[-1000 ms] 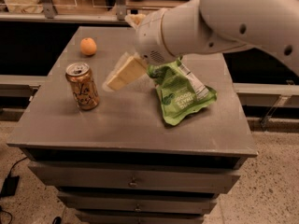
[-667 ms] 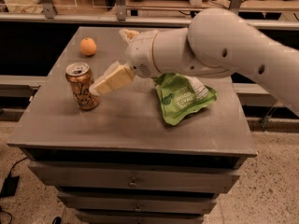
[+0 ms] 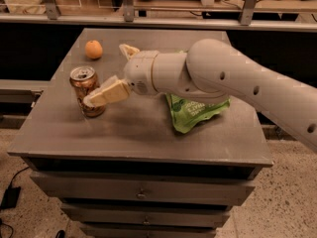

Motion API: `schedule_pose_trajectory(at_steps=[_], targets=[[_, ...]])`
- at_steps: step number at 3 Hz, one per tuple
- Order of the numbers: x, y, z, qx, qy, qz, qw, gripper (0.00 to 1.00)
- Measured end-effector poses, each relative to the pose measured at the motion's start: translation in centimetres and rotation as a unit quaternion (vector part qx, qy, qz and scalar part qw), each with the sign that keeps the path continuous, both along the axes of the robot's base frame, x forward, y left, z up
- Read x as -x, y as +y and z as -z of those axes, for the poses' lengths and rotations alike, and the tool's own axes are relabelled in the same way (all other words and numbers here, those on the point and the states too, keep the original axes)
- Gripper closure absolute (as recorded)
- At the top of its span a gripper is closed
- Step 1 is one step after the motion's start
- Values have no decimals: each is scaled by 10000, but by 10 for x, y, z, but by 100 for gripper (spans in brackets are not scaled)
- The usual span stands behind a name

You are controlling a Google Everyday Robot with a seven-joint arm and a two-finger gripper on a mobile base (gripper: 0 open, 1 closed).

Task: Knock orange can over

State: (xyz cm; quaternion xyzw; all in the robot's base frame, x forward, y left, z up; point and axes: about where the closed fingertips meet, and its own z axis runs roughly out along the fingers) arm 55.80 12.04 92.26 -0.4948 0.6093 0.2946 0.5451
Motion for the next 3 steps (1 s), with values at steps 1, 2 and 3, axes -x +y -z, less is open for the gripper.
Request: schedule_pose_trajectory(at_steps=[1,2,3], targets=[[1,12,12,-193,60,-25,9998,0],[2,26,23,-300,133,0,9995,0],[5,38,35,-369,170,31,9992,0]])
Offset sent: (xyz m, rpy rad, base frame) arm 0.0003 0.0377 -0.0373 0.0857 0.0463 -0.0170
